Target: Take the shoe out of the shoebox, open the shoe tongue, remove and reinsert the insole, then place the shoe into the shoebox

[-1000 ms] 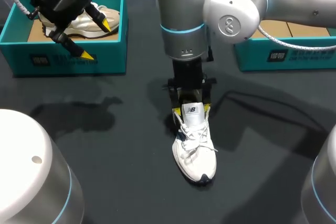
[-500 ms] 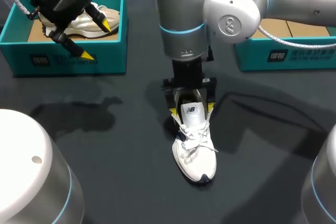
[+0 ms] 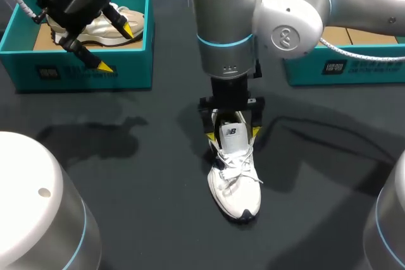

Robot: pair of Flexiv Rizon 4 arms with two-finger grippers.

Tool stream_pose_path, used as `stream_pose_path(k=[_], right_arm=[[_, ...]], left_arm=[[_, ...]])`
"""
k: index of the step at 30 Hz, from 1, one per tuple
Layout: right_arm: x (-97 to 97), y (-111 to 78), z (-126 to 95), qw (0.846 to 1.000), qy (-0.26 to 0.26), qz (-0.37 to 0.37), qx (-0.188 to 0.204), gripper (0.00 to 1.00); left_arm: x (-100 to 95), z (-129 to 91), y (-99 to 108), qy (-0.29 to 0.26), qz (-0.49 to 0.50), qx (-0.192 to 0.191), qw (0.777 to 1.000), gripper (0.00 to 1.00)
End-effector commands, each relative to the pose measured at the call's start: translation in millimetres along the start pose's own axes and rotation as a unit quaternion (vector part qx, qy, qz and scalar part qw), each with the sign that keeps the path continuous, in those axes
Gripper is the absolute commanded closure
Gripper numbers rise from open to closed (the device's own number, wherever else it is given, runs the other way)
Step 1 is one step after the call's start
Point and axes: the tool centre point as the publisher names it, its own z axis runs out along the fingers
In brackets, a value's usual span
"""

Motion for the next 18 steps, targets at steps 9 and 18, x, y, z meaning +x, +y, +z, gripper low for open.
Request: stream_pose_path(k=[9, 18], right_arm=[[-3.0, -23.0, -7, 0.999, 0.013, -0.013, -0.035, 0.05], [-3.8, -63.7, -20, 0.998, 0.012, -0.004, -0.066, 0.15]], left_arm=[[-0.6, 0, 0, 0.001, 0.000, -0.001, 1.000, 0.00], [-0.6, 0, 0, 0.001, 0.000, -0.001, 1.000, 0.00]])
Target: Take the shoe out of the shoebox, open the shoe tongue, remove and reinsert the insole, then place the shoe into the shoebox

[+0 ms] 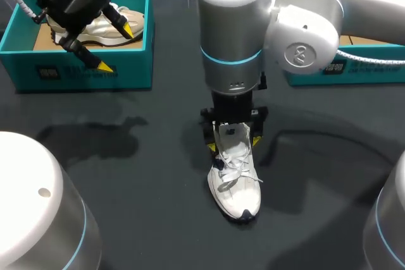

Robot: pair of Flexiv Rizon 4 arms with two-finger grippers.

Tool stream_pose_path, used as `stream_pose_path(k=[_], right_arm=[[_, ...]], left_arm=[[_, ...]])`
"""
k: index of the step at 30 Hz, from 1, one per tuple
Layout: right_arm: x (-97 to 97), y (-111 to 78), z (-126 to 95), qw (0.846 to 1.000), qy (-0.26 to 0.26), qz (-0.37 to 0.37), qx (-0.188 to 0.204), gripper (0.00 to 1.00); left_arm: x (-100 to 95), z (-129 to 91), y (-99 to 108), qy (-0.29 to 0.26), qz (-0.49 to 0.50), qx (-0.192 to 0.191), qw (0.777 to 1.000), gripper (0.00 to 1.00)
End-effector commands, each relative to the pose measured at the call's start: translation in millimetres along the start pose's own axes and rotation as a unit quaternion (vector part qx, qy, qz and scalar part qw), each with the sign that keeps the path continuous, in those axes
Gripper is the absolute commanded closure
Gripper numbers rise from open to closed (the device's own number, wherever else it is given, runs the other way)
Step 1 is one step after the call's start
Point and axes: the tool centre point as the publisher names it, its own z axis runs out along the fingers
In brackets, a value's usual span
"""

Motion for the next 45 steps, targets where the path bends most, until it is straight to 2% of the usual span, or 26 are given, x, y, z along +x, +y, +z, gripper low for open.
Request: stream_pose_path(k=[1, 3, 5, 9, 16, 19, 22, 29, 36, 41, 45], right_arm=[[-8.8, -28.7, -10, 0.999, -0.004, 0.023, -0.024, 0.20], [-11.2, -36.8, -12, 0.999, 0.000, 0.022, -0.029, 0.28], [-12.8, -41.9, -12, 0.999, -0.005, 0.033, -0.021, 0.43], [-14.1, -48.8, -13, 0.999, -0.004, 0.032, -0.030, 0.51], [-13.5, -47.7, -16, 0.999, -0.009, 0.029, -0.033, 0.59], [-13.2, -42.4, -17, 0.999, -0.014, 0.026, -0.032, 0.60], [-12.3, -33.2, -16, 0.999, -0.016, 0.015, -0.028, 0.67], [-12.2, -8.7, -9, 0.999, -0.013, 0.000, -0.030, 0.73], [-18.4, 17.3, 7, 0.999, 0.010, -0.019, -0.027, 0.78], [-23.0, 35.3, 26, 0.999, 0.039, -0.033, -0.015, 0.79], [-23.9, 40.4, 31, 0.998, 0.046, -0.036, -0.009, 0.80]], left_arm=[[-0.6, 0, 0, 0.001, 0.000, -0.001, 1.000, 0.00], [-0.6, 0, 0, 0.001, 0.000, -0.001, 1.000, 0.00], [-0.6, 0, 0, 0.001, 0.000, -0.001, 1.000, 0.00], [-0.6, 0, 0, 0.001, 0.000, -0.001, 1.000, 0.00], [-0.6, 0, 0, 0.001, 0.000, -0.001, 1.000, 0.00], [-0.6, 0, 0, 0.001, 0.000, -0.001, 1.000, 0.00], [-0.6, 0, 0, 0.001, 0.000, -0.001, 1.000, 0.00], [-0.6, 0, 0, 0.001, 0.000, -0.001, 1.000, 0.00], [-0.6, 0, 0, 0.001, 0.000, -0.001, 1.000, 0.00], [-0.6, 0, 0, 0.001, 0.000, -0.001, 1.000, 0.00], [-0.6, 0, 0, 0.001, 0.000, -0.001, 1.000, 0.00]])
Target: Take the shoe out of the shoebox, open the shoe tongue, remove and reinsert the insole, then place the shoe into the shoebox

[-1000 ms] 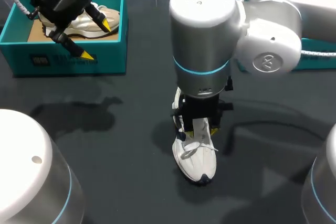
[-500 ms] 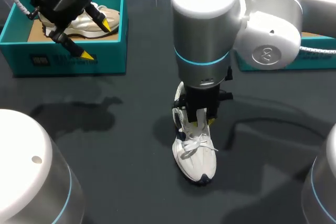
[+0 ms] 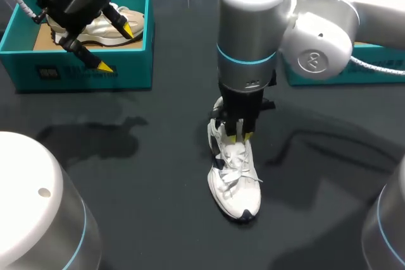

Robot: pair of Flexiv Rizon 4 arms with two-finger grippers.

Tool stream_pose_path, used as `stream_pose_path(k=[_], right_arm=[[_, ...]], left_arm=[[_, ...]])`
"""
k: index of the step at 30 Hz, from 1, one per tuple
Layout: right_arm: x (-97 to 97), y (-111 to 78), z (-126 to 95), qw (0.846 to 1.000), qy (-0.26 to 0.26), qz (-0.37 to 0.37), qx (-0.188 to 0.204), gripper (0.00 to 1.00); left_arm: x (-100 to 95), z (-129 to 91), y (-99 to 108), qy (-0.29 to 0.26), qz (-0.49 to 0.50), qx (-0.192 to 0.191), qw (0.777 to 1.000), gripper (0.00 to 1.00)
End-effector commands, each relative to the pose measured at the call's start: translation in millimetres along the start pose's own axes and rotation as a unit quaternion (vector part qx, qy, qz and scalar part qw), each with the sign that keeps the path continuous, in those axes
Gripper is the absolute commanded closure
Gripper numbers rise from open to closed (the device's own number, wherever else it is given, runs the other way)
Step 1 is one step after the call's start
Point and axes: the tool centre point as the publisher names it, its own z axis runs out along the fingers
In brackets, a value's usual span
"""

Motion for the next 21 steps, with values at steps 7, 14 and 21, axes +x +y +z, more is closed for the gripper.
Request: stream_pose_path(k=[7, 14, 21], right_arm=[[10.8, -5.8, -18, 0.999, -0.031, -0.004, -0.015, 0.79], [6.4, 13.1, 0, 0.999, -0.009, -0.037, -0.015, 0.78], [-16.2, 38.1, 37, 0.998, 0.033, -0.057, 0.007, 0.77]], left_arm=[[-0.6, 0, 0, 0.001, 0.000, -0.001, 1.000, 0.00], [-0.6, 0, 0, 0.001, 0.000, -0.001, 1.000, 0.00], [-0.6, 0, 0, 0.001, 0.000, -0.001, 1.000, 0.00]])
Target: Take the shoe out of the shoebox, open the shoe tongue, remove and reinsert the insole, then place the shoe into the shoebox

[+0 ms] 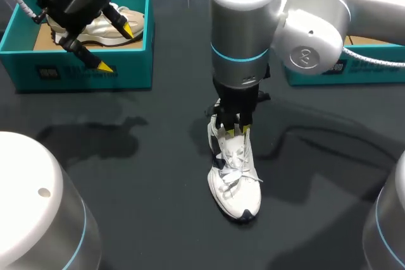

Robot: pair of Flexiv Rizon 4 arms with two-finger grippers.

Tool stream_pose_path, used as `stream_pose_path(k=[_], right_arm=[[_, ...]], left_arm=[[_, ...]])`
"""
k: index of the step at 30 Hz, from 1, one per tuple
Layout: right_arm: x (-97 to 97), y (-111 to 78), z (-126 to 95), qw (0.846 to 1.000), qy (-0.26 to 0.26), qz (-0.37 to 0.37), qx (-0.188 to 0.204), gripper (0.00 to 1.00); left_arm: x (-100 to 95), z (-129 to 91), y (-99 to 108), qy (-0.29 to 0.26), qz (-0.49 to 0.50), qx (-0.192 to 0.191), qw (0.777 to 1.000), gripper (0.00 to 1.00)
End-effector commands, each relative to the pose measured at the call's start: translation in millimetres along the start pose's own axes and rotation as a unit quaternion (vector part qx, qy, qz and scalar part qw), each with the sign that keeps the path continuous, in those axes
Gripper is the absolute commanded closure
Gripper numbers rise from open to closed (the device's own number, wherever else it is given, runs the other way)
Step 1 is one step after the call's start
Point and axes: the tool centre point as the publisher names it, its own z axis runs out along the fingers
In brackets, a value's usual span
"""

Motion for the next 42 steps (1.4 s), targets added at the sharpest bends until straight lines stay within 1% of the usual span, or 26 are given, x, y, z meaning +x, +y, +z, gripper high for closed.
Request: stream_pose_path(k=[1, 2, 4, 9, 14, 17, 18, 20, 21, 22, 23, 24, 25, 26, 27, 28, 29, 38, 39, 41, 42], right_arm=[[-10.1, 14.8, 34, 0.998, 0.058, -0.009, 0.016, 0.77], [-9.3, 15.6, 35, 0.998, 0.062, -0.013, 0.014, 0.77], [-6.0, 14.8, 29, 0.998, 0.053, -0.015, 0.010, 0.77], [1.8, 5.3, -7, 1.000, 0.011, -0.026, -0.014, 0.75], [10.9, 2.3, -35, 0.998, -0.030, -0.052, -0.022, 0.70], [10.5, 3.2, -42, 0.996, -0.041, -0.081, -0.022, 0.65], [9.0, 4.5, -43, 0.992, -0.044, -0.116, -0.023, 0.64], [7.9, 7.2, -46, 0.986, -0.056, -0.154, -0.009, 0.61], [7.9, 9.7, -47, 0.979, -0.071, -0.189, -0.003, 0.58], [8.0, 10.9, -48, 0.975, -0.076, -0.211, -0.003, 0.58], [7.9, 12.7, -50, 0.964, -0.082, -0.252, -0.006, 0.56], [7.6, 13.5, -52, 0.956, -0.089, -0.279, -0.017, 0.53], [5.5, 12.7, -56, 0.950, -0.081, -0.297, -0.043, 0.51], [2.8, 11.3, -59, 0.941, -0.067, -0.325, -0.072, 0.42], [2.0, 10.4, -62, 0.926, -0.063, -0.360, -0.092, 0.27], [1.9, 11.0, -62, 0.912, -0.053, -0.395, -0.096, 0.00], [1.6, 11.2, -60, 0.908, -0.053, -0.409, -0.075, 0.00], [1.6, 11.2, -60, 0.908, -0.053, -0.409, -0.075, 0.00], [2.9, 15.3, -56, 0.899, -0.052, -0.429, -0.071, 0.00], [5.5, 23.4, -55, 0.885, -0.065, -0.458, -0.055, 0.00], [7.1, 27.4, -57, 0.873, -0.077, -0.479, -0.051, 0.00]], left_arm=[[-0.6, 0, 0, 0.001, 0.000, -0.001, 1.000, 0.00], [-0.6, 0, 0, 0.001, 0.000, -0.001, 1.000, 0.00], [-0.6, 0, 0, 0.001, 0.000, -0.001, 1.000, 0.00], [-0.6, 0, 0, 0.001, 0.000, -0.001, 1.000, 0.00], [-0.6, 0, 0, 0.001, 0.000, -0.001, 1.000, 0.00], [-0.6, 0, 0, 0.001, 0.000, -0.001, 1.000, 0.00], [-0.6, 0, 0, 0.001, 0.000, -0.001, 1.000, 0.00], [-0.6, 0, 0, 0.001, 0.000, -0.001, 1.000, 0.00], [-0.6, 0, 0, 0.001, 0.000, -0.001, 1.000, 0.00], [-0.6, 0, 0, 0.001, 0.000, -0.001, 1.000, 0.00], [-0.6, 0, 0, 0.001, 0.000, -0.001, 1.000, 0.00], [-0.6, 0, 0, 0.001, 0.000, -0.001, 1.000, 0.00], [-0.6, 0, 0, 0.001, 0.000, -0.001, 1.000, 0.00], [-0.6, 0, 0, 0.001, 0.000, -0.001, 1.000, 0.00], [-0.6, 0, 0, 0.001, 0.000, -0.001, 1.000, 0.00], [-0.6, 0, 0, 0.001, 0.000, -0.001, 1.000, 0.00], [-0.6, 0, 0, 0.001, 0.000, -0.001, 1.000, 0.00], [-0.6, 0, 0, 0.001, 0.000, -0.001, 1.000, 0.00], [-0.6, 0, 0, 0.001, 0.000, -0.001, 1.000, 0.00], [-0.6, 0, 0, 0.001, 0.000, -0.001, 1.000, 0.00], [-0.6, 0, 0, 0.001, 0.000, -0.001, 1.000, 0.00]])
